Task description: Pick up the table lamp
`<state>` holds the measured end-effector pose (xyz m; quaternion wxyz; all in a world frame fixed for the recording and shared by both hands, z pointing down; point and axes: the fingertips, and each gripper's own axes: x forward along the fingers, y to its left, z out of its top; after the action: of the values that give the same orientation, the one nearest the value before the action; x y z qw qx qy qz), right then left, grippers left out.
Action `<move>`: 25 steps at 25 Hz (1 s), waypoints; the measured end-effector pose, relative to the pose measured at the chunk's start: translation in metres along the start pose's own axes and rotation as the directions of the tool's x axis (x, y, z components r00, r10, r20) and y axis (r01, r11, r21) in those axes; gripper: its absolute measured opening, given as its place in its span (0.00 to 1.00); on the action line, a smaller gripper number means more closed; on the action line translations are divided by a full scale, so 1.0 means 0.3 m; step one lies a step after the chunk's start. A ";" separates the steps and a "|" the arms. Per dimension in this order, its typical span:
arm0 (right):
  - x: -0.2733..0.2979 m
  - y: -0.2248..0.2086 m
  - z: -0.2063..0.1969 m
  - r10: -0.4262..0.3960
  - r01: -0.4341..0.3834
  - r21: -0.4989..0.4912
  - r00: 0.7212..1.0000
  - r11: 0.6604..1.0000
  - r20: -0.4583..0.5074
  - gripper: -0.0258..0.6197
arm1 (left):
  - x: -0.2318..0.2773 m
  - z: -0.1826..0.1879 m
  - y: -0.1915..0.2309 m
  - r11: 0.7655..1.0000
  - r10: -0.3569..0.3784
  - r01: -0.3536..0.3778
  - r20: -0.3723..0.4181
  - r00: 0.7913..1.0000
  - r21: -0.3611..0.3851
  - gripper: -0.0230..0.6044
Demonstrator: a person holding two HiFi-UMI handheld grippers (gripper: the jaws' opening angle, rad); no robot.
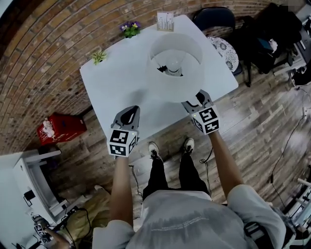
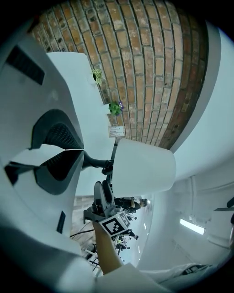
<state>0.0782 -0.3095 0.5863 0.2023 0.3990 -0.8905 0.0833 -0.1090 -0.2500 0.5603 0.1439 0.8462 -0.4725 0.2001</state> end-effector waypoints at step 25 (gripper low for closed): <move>0.304 0.043 0.001 0.011 -0.009 -0.029 0.998 1.000 0.066 0.57 | 0.007 -0.141 0.095 0.998 -0.003 0.000 -0.056 0.998 -0.064 0.06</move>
<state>0.0137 -0.3626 0.6250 0.1782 0.3940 -0.8998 0.0583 -0.1410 -0.2479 0.6001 0.1841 0.8356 -0.4738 0.2082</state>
